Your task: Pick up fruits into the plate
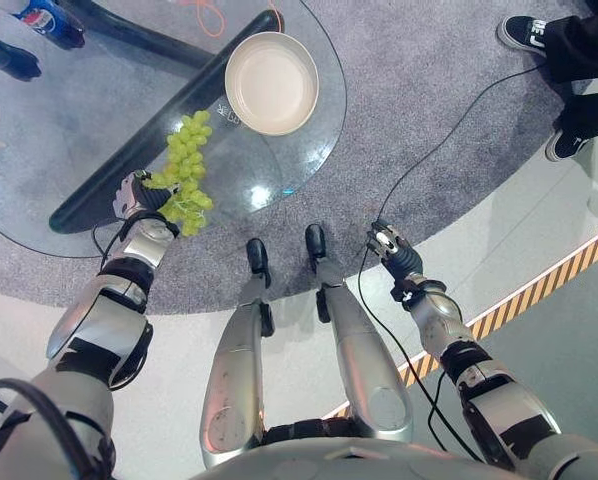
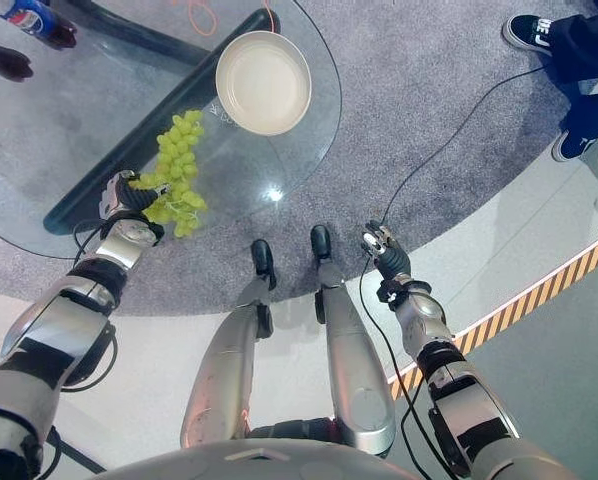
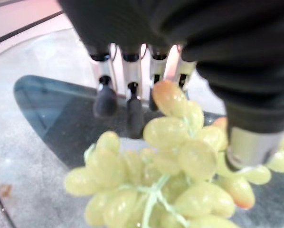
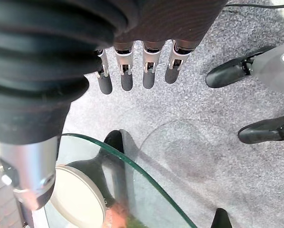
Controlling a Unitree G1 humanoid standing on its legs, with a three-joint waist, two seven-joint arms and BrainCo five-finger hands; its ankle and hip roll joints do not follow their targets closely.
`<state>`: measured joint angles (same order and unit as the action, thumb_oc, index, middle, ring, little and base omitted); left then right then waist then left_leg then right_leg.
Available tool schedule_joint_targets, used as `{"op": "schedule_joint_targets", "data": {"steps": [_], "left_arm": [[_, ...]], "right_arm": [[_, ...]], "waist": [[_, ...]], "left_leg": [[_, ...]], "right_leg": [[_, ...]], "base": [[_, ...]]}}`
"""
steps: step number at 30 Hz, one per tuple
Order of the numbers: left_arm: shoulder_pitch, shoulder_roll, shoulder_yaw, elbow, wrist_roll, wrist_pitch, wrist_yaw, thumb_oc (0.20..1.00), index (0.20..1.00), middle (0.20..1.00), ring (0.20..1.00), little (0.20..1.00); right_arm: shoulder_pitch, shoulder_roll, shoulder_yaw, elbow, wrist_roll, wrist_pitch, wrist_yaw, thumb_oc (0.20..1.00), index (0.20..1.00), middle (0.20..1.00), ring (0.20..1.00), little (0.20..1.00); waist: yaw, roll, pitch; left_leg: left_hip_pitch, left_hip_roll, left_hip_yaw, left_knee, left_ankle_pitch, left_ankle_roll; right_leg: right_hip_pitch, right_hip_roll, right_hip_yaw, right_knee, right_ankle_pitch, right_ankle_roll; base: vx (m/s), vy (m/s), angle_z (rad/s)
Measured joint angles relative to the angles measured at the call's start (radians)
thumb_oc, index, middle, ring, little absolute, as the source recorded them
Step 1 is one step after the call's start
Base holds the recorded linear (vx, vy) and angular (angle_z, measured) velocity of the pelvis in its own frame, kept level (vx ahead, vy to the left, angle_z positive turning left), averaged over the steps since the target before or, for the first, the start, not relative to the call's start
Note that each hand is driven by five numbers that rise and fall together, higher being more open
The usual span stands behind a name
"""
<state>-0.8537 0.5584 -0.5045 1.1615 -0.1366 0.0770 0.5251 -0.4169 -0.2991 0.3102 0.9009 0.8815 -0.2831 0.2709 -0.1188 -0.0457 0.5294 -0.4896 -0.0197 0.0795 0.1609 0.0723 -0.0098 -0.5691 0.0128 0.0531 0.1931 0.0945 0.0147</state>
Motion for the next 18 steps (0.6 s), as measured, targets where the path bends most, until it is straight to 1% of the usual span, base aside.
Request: {"op": "schedule_joint_targets", "data": {"steps": [5,8,12,15,18], "left_arm": [[0.013,0.000,0.011,-0.001,-0.020,-0.013,-0.001,1.000,1.000,1.000,1.000,1.000],[0.018,-0.001,0.013,-0.001,-0.030,-0.015,-0.001,1.000,1.000,1.000,1.000,1.000],[0.026,-0.006,0.038,0.005,-0.041,-0.015,0.010,1.000,1.000,1.000,1.000,1.000],[0.027,-0.020,0.039,0.030,-0.049,-0.013,0.020,1.000,1.000,1.000,1.000,1.000],[0.018,-0.029,0.038,0.046,-0.048,0.009,0.032,1.000,1.000,1.000,1.000,1.000]], "right_arm": [[0.016,0.000,-0.001,-0.001,0.000,0.003,0.000,1.000,1.000,1.000,1.000,1.000],[0.027,0.000,-0.001,0.001,0.000,0.006,0.000,1.000,1.000,1.000,1.000,1.000],[0.030,0.000,-0.001,0.001,0.000,0.010,0.001,1.000,1.000,1.000,1.000,1.000],[0.031,0.000,-0.001,0.000,0.000,0.015,0.001,1.000,1.000,1.000,1.000,1.000],[0.031,-0.001,-0.001,0.000,0.000,0.022,0.000,1.000,1.000,1.000,1.000,1.000]], "waist": [[-0.001,0.001,0.001],[0.000,0.003,0.002],[-0.003,0.005,0.003],[-0.003,0.007,0.004],[-0.007,0.007,0.004]], "left_leg": [[0.012,0.000,0.002,-0.001,0.000,-0.001],[0.018,0.000,0.006,-0.011,0.002,-0.007],[0.019,0.001,0.013,-0.011,0.002,-0.009],[0.018,0.001,0.016,-0.011,0.001,-0.010],[-0.008,0.000,0.020,-0.009,0.002,-0.012]], "right_leg": [[0.009,0.000,0.002,0.001,0.000,0.000],[0.009,0.000,0.007,0.000,-0.001,0.001],[0.008,0.003,0.014,0.000,-0.003,0.004],[0.003,0.005,0.017,0.001,-0.003,0.004],[-0.025,0.008,0.020,0.006,-0.003,0.004]], "base": [[0.01,-0.001,0.00],[0.00,-0.005,-0.02],[0.01,-0.018,-0.05],[0.01,-0.035,-0.04],[0.00,-0.035,-0.03]]}}
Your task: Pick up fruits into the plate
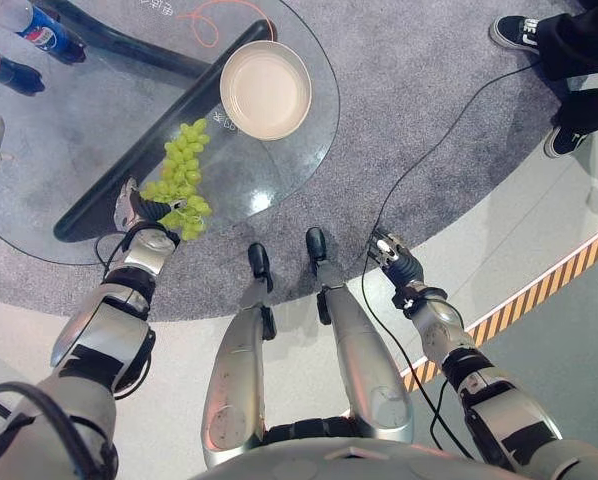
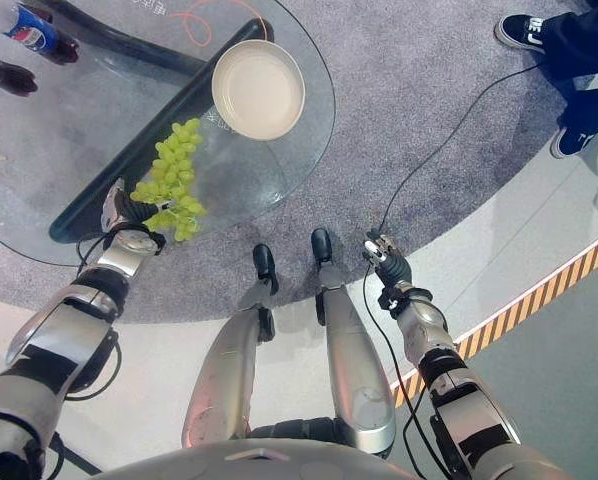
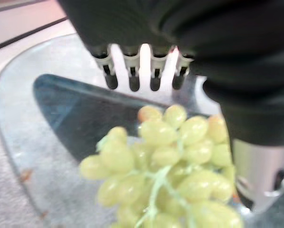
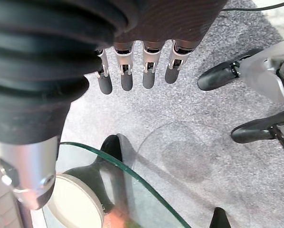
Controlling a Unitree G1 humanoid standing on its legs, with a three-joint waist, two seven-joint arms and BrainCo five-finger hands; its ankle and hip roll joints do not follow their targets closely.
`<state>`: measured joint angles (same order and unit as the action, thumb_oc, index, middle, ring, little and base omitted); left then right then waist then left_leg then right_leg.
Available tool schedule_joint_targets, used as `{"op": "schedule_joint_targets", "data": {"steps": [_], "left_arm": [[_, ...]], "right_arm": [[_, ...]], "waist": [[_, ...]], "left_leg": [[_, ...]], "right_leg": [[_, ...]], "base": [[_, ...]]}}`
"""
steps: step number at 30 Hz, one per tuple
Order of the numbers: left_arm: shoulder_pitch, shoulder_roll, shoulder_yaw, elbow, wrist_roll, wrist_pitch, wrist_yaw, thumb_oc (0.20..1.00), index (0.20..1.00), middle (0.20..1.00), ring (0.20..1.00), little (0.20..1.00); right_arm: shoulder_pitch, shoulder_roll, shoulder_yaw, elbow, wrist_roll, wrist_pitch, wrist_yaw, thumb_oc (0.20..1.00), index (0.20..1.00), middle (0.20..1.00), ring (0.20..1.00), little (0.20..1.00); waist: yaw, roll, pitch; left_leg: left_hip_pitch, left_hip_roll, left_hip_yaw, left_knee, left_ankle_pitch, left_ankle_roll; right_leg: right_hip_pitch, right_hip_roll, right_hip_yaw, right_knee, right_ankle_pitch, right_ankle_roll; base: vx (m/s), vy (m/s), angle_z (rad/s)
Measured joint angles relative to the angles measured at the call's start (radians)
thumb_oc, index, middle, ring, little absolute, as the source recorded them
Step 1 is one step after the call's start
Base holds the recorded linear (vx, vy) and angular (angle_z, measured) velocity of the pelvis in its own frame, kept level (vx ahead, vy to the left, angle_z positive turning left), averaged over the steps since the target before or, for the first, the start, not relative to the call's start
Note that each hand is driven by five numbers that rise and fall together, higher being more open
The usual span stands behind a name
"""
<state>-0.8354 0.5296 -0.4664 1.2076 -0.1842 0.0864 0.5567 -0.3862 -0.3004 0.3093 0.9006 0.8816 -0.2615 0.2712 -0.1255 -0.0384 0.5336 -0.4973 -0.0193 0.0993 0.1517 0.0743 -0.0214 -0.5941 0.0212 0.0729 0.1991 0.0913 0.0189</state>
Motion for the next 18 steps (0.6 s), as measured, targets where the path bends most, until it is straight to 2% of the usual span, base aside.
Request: {"op": "schedule_joint_targets", "data": {"steps": [8,13,18], "left_arm": [[-0.055,-0.006,-0.004,0.045,0.014,0.044,0.009,1.000,1.000,1.000,1.000,1.000],[-0.139,-0.008,-0.019,0.088,0.028,0.085,0.030,1.000,1.000,1.000,1.000,1.000],[-0.207,-0.010,-0.040,0.145,0.029,0.138,0.056,1.000,1.000,1.000,1.000,1.000]], "right_arm": [[0.002,-0.003,0.002,-0.003,0.002,-0.002,0.001,1.000,1.000,1.000,1.000,1.000],[-0.004,-0.006,0.008,-0.007,0.003,-0.003,0.002,1.000,1.000,1.000,1.000,1.000],[-0.006,-0.009,0.019,-0.014,0.014,-0.006,0.002,1.000,1.000,1.000,1.000,1.000]], "waist": [[-0.021,0.000,0.000],[-0.030,-0.001,0.000],[-0.045,-0.005,-0.002]], "left_leg": [[-0.029,0.003,0.012,0.003,-0.001,-0.001],[-0.111,0.007,0.022,0.043,-0.008,-0.001],[-0.165,0.018,0.028,0.099,-0.037,-0.007]], "right_leg": [[-0.041,0.014,0.014,0.015,0.001,-0.002],[-0.113,0.018,0.030,0.031,0.002,-0.002],[-0.154,0.028,0.036,0.049,0.001,-0.002]], "base": [[0.00,-0.045,-0.05],[0.00,-0.073,-0.06],[0.01,-0.061,-0.05]]}}
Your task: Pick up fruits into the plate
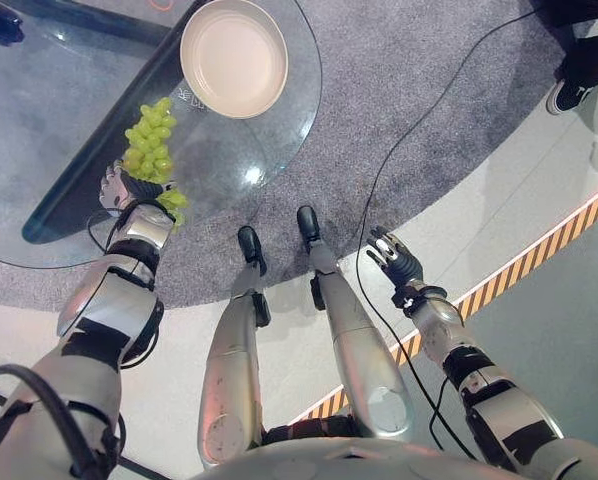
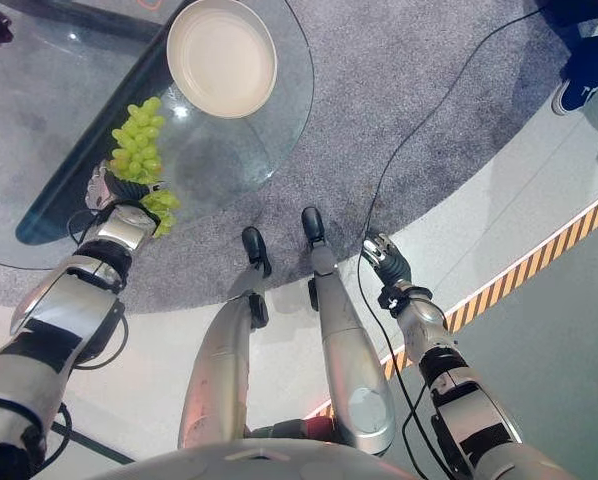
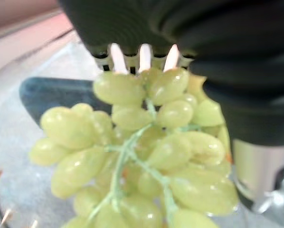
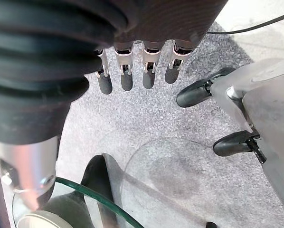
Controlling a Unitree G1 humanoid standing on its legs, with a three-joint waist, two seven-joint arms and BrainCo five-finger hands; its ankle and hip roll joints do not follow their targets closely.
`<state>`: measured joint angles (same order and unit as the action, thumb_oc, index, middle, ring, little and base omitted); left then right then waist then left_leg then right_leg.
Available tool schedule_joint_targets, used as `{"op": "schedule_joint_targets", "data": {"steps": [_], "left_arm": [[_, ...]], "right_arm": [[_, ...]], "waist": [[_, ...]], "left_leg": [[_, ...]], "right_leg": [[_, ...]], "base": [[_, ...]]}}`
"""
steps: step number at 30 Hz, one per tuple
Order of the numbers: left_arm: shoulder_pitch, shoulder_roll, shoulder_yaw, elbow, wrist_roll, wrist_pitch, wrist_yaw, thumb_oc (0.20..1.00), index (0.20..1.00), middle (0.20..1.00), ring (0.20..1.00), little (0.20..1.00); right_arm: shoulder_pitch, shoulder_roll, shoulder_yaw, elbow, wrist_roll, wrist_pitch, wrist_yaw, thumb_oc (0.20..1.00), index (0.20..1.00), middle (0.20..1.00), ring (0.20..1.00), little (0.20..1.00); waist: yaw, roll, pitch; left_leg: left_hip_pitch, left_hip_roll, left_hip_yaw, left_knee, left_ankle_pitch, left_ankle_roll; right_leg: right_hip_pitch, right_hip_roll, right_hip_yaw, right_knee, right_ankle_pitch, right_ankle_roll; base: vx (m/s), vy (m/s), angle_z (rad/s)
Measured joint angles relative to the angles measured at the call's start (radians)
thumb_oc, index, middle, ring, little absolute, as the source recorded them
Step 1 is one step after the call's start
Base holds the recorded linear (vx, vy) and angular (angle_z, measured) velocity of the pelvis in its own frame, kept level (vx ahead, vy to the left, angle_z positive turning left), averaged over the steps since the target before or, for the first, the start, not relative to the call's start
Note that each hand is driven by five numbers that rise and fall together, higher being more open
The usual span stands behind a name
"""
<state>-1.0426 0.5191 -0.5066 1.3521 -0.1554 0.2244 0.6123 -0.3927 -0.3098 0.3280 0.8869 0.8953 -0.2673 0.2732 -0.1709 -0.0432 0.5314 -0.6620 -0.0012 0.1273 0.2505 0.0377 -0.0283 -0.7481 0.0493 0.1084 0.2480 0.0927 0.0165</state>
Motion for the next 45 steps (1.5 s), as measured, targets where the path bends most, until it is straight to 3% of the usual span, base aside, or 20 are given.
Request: {"op": "schedule_joint_targets", "data": {"steps": [7,9,13,31,37,38,45], "left_arm": [[-0.064,0.005,-0.009,0.036,0.000,0.060,0.022,1.000,1.000,1.000,1.000,1.000],[-0.085,0.008,-0.012,0.041,0.003,0.086,0.030,0.200,0.200,0.200,0.200,0.200],[-0.103,0.011,-0.030,0.042,0.011,0.122,0.028,0.200,0.200,0.200,0.200,0.200],[-0.116,0.023,-0.047,0.044,0.029,0.117,0.046,0.200,0.200,0.200,0.200,0.200],[-0.056,0.044,-0.040,-0.005,-0.007,0.029,0.010,0.200,0.200,0.200,0.200,0.200],[-0.024,0.046,-0.018,-0.035,-0.041,-0.014,-0.013,0.200,0.200,0.200,0.200,0.200],[0.129,0.043,0.033,-0.204,-0.085,-0.149,-0.076,0.200,0.200,0.200,0.200,0.200]], "right_arm": [[0.001,-0.008,0.003,-0.039,0.034,-0.016,0.001,1.000,1.000,1.000,1.000,1.000],[0.000,-0.011,0.003,-0.052,0.041,-0.019,0.000,1.000,1.000,1.000,1.000,1.000],[0.003,-0.009,0.009,-0.069,0.066,-0.021,0.000,1.000,1.000,1.000,1.000,1.000],[0.003,-0.009,0.022,-0.104,0.075,-0.037,0.012,1.000,1.000,1.000,1.000,1.000],[0.007,-0.005,0.021,-0.121,0.074,-0.038,0.015,1.000,1.000,1.000,1.000,1.000],[0.007,0.005,0.021,-0.120,0.072,-0.038,0.014,1.000,1.000,1.000,1.000,1.000],[0.030,0.019,0.021,-0.146,0.042,-0.037,0.014,1.000,1.000,1.000,1.000,1.000]], "waist": [[-0.015,-0.007,-0.002],[-0.018,-0.010,-0.001],[-0.027,-0.015,-0.003],[-0.026,-0.021,-0.006],[-0.027,-0.022,-0.006],[-0.023,-0.030,-0.002],[0.008,-0.032,-0.001]], "left_leg": [[-0.082,0.003,0.004,0.056,-0.016,0.003],[-0.108,0.002,0.004,0.065,-0.017,0.004],[-0.118,0.002,0.003,0.074,-0.020,0.007],[-0.140,0.001,-0.007,0.075,-0.020,0.007],[-0.107,0.001,-0.022,0.073,-0.020,0.007],[-0.073,-0.001,-0.025,0.066,-0.020,0.008],[0.093,-0.008,-0.036,0.019,-0.016,0.013]], "right_leg": [[-0.073,0.003,0.008,0.033,0.000,0.000],[-0.097,0.002,0.009,0.039,0.000,0.001],[-0.103,0.001,0.009,0.040,0.000,0.001],[-0.122,0.000,0.002,0.041,0.000,0.001],[-0.079,-0.001,-0.006,0.030,0.000,0.001],[-0.047,-0.003,-0.007,0.029,0.001,0.000],[0.117,-0.017,-0.022,-0.003,-0.003,-0.002]], "base": [[0.00,-0.049,-0.03],[0.00,-0.051,0.01],[0.00,-0.012,0.00],[0.00,0.001,0.00],[0.00,0.043,0.04],[0.00,0.042,0.05],[0.05,0.049,0.05]]}}
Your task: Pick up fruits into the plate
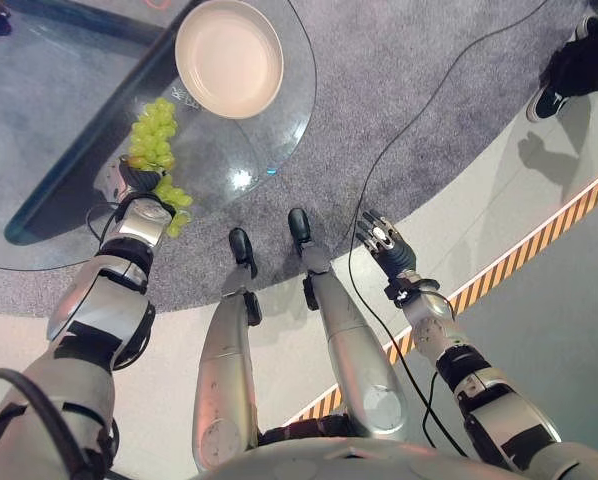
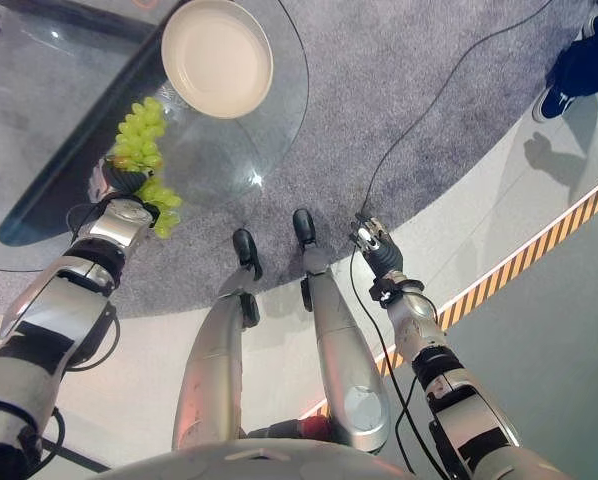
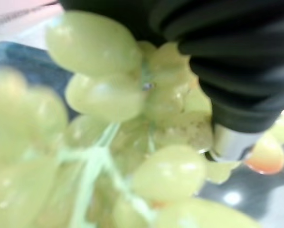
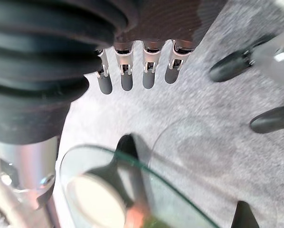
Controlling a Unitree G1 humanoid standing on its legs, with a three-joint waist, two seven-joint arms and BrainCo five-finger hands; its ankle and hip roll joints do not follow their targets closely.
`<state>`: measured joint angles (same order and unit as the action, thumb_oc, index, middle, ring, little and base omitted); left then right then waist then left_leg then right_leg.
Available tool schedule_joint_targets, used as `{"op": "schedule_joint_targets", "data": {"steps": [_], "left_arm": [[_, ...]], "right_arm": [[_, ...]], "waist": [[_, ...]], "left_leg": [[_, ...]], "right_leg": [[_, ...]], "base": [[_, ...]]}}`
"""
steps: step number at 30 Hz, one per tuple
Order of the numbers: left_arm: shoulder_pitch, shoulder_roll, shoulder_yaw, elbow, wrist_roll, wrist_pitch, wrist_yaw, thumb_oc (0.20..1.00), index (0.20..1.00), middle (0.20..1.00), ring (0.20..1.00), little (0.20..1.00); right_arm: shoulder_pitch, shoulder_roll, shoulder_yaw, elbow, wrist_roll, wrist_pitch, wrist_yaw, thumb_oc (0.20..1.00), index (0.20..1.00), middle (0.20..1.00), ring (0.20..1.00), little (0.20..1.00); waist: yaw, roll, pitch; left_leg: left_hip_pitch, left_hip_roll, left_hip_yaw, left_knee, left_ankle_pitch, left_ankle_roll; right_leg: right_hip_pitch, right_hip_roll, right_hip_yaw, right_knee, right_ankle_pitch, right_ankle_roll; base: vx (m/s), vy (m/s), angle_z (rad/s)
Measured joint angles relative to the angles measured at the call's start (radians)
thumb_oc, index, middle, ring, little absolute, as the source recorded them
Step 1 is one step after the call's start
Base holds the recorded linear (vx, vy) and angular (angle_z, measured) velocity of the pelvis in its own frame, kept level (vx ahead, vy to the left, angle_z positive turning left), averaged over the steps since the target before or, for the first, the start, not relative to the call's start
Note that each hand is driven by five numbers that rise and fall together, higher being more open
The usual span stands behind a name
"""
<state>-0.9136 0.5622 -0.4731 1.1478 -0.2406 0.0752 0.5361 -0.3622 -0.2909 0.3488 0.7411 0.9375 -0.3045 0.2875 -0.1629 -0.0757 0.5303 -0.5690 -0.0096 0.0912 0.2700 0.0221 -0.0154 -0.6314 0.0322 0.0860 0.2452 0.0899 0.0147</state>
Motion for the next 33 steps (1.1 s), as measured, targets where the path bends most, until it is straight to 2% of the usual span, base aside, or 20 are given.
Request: {"op": "schedule_joint_targets", "data": {"steps": [6,11,14,18,20,23,25,31,32,33], "left_arm": [[0.160,0.012,0.083,-0.216,-0.018,-0.069,-0.081,0.200,0.200,0.200,0.200,0.200],[0.313,0.067,0.130,-0.460,-0.019,-0.097,-0.175,0.200,0.200,0.200,0.200,0.200],[0.365,0.094,0.140,-0.572,-0.020,-0.119,-0.259,0.200,0.200,0.200,0.200,0.200],[0.428,0.139,0.176,-0.766,-0.035,-0.118,-0.446,0.200,0.200,0.200,0.200,0.200],[0.473,0.143,0.196,-0.854,-0.039,-0.115,-0.552,0.200,0.200,0.200,0.200,0.200],[0.487,0.142,0.202,-0.924,-0.042,-0.091,-0.659,0.200,0.200,0.200,0.200,0.200],[0.511,0.142,0.202,-0.930,-0.041,-0.078,-0.715,0.200,0.200,0.200,0.200,0.200],[0.565,0.141,0.205,-0.930,-0.032,-0.077,-0.764,0.200,0.200,0.200,0.200,0.200],[0.579,0.141,0.206,-0.930,-0.021,-0.078,-0.763,0.395,0.395,0.395,0.395,0.395],[0.597,0.141,0.208,-0.930,0.005,-0.078,-0.762,1.000,1.000,1.000,1.000,1.000]], "right_arm": [[0.073,-0.004,-0.038,-0.075,-0.039,0.002,0.000,1.000,1.000,1.000,1.000,1.000],[0.128,-0.007,-0.085,-0.175,-0.088,0.020,0.003,1.000,1.000,1.000,1.000,1.000],[0.161,-0.020,-0.130,-0.254,-0.100,0.031,0.017,1.000,1.000,1.000,1.000,1.000],[0.162,-0.083,-0.161,-0.317,-0.152,0.121,0.058,1.000,1.000,1.000,1.000,1.000],[0.172,-0.117,-0.188,-0.361,-0.182,0.172,0.092,1.000,1.000,1.000,1.000,1.000],[0.165,-0.169,-0.197,-0.389,-0.220,0.243,0.124,1.000,1.000,1.000,1.000,1.000],[0.169,-0.179,-0.197,-0.395,-0.235,0.278,0.131,1.000,1.000,1.000,1.000,1.000],[0.188,-0.177,-0.199,-0.435,-0.253,0.357,0.131,1.000,1.000,1.000,1.000,1.000],[0.198,-0.173,-0.201,-0.446,-0.253,0.369,0.132,1.000,1.000,1.000,1.000,1.000],[0.213,-0.162,-0.207,-0.452,-0.256,0.381,0.132,1.000,1.000,1.000,1.000,1.000]], "waist": [[0.036,0.011,0.003],[0.066,0.036,0.004],[0.091,0.073,-0.015],[0.111,0.108,-0.032],[0.115,0.123,-0.097],[0.131,0.126,-0.141],[0.137,0.124,-0.221],[0.148,0.119,-0.278],[0.151,0.116,-0.286],[0.153,0.113,-0.293]], "left_leg": [[0.201,-0.010,-0.021,-0.090,0.019,-0.004],[0.353,-0.015,-0.041,-0.175,0.039,-0.008],[0.399,-0.013,-0.062,-0.223,0.054,-0.011],[0.510,-0.009,-0.095,-0.278,0.066,-0.014],[0.543,-0.008,-0.107,-0.303,0.067,-0.016],[0.627,-0.006,-0.122,-0.329,0.058,-0.012],[0.654,-0.006,-0.130,-0.350,0.052,-0.015],[0.731,-0.010,-0.141,-0.359,0.044,-0.007],[0.732,-0.012,-0.141,-0.359,0.044,-0.007],[0.737,-0.013,-0.141,-0.359,0.044,-0.007]], "right_leg": [[0.190,-0.019,-0.027,-0.048,-0.015,0.002],[0.334,-0.029,-0.053,-0.099,-0.020,-0.001],[0.382,-0.030,-0.076,-0.128,-0.021,-0.002],[0.507,-0.025,-0.105,-0.192,-0.011,-0.007],[0.553,-0.024,-0.122,-0.230,-0.011,-0.008],[0.655,-0.022,-0.136,-0.284,-0.012,-0.007],[0.693,-0.021,-0.148,-0.321,-0.014,-0.007],[0.779,-0.026,-0.157,-0.337,-0.028,0.007],[0.781,-0.027,-0.157,-0.337,-0.028,0.007],[0.786,-0.028,-0.158,-0.337,-0.028,0.007]], "base": [[0.08,0.060,0.14],[0.10,0.022,0.17],[0.13,-0.009,0.22],[0.19,-0.037,0.21],[0.23,-0.062,0.18],[0.20,-0.059,0.17],[0.19,-0.053,0.16],[0.11,-0.019,0.08],[0.09,-0.007,0.01],[0.12,-0.015,0.03]]}}
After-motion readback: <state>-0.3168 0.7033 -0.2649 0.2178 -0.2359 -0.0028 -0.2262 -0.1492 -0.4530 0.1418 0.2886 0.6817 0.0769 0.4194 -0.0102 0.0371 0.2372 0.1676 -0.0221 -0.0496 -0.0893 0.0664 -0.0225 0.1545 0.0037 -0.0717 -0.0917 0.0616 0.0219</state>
